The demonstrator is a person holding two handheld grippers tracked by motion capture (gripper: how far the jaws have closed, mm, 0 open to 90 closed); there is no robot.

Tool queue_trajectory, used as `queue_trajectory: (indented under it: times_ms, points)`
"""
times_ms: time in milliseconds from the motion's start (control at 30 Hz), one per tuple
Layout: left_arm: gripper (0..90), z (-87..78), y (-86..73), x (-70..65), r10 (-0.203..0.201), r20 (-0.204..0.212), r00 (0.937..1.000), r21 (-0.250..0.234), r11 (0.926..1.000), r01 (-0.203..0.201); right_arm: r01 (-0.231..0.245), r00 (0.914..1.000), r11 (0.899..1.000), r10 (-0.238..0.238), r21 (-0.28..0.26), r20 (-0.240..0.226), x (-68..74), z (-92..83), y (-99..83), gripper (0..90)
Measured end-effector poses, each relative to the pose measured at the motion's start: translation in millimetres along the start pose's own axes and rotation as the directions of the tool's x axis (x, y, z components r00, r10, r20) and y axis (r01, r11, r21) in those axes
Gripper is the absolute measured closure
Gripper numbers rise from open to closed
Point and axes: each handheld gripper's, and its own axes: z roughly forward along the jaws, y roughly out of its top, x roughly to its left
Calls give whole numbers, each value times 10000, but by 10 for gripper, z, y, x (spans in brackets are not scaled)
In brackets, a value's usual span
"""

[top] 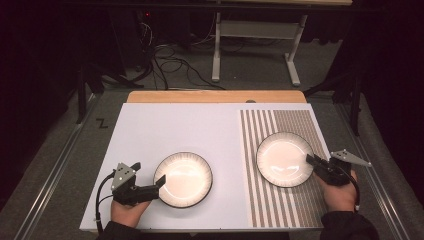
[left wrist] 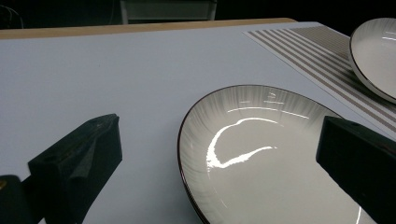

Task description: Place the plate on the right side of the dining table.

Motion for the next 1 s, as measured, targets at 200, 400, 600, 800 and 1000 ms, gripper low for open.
queue_trajectory:
  times_ms: [200,400,600,800,1000]
  points:
    - [15,14,-9,29,-179,22,9998,106,9998,179,126,9997,9999,-129,93,227,-8,21,-10,794]
    - [15,-1,-5,44,-256,19,9997,35,9997,256,-102,9991,9991,85,400,425,-74,80,-53,799]
    - [15,-5,-3,52,-275,-2,9996,31,9996,275,-272,9984,9981,244,561,507,-92,122,-54,800]
    - [18,-1,-11,63,-305,-3,9995,65,9995,305,-405,9980,9969,371,681,509,-110,143,-61,798]
    - [18,-11,-18,69,-294,-13,9996,64,9995,294,-692,9964,9931,642,944,557,-133,168,-78,794]
